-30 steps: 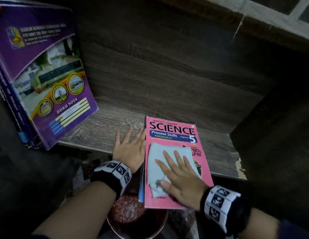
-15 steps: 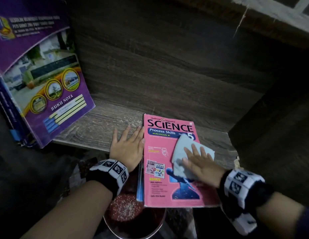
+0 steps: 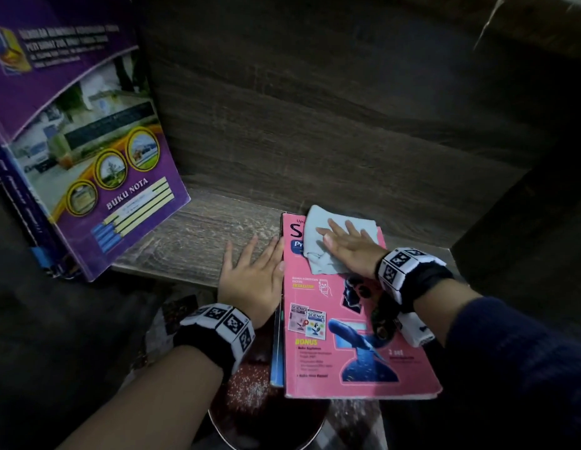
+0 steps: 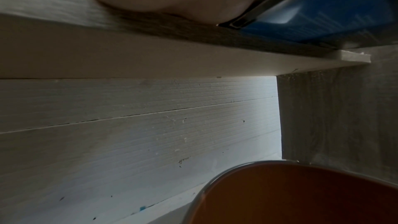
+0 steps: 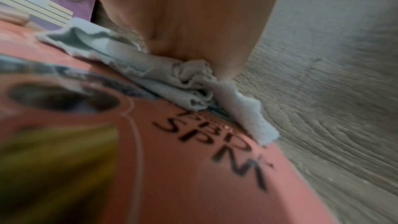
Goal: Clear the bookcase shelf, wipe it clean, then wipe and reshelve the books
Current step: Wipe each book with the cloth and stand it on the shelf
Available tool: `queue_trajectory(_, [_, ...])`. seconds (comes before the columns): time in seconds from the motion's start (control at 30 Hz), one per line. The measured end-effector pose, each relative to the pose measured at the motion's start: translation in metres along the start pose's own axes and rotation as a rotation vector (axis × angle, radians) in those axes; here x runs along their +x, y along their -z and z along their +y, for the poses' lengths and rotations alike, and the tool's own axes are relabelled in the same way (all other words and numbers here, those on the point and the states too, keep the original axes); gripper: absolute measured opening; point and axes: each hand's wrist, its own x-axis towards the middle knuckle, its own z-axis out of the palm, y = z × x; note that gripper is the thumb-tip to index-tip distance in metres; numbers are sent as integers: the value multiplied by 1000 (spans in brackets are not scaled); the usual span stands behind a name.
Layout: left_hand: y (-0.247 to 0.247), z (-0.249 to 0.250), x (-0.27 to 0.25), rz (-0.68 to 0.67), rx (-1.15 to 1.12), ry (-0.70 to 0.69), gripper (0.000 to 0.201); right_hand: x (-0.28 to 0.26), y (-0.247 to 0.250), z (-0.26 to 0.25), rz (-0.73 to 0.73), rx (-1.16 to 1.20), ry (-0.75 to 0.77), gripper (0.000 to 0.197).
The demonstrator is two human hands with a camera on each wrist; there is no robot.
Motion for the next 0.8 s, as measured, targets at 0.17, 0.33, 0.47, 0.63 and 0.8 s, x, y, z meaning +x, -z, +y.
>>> queue_trajectory(0.17, [1, 1, -2, 12, -7, 4, 67, -1, -4, -4, -7, 26, 101, 53])
queue_trajectory(0.33, [1, 2, -1, 6, 23, 16, 71, -37, -18, -16, -40, 34, 189, 65])
queue_trajectory(0.47, [2, 4, 0, 8, 20, 29, 72, -88, -41, -28, -80, 11, 234, 67])
queue_trajectory(0.63, [2, 2, 1, -10, 28, 27, 72, -149, -64, -31, -175, -72, 276, 71])
queue_trajectory(0.8, [3, 3, 1, -34, 19, 29, 64, -175, -73, -3, -164, -98, 209, 76])
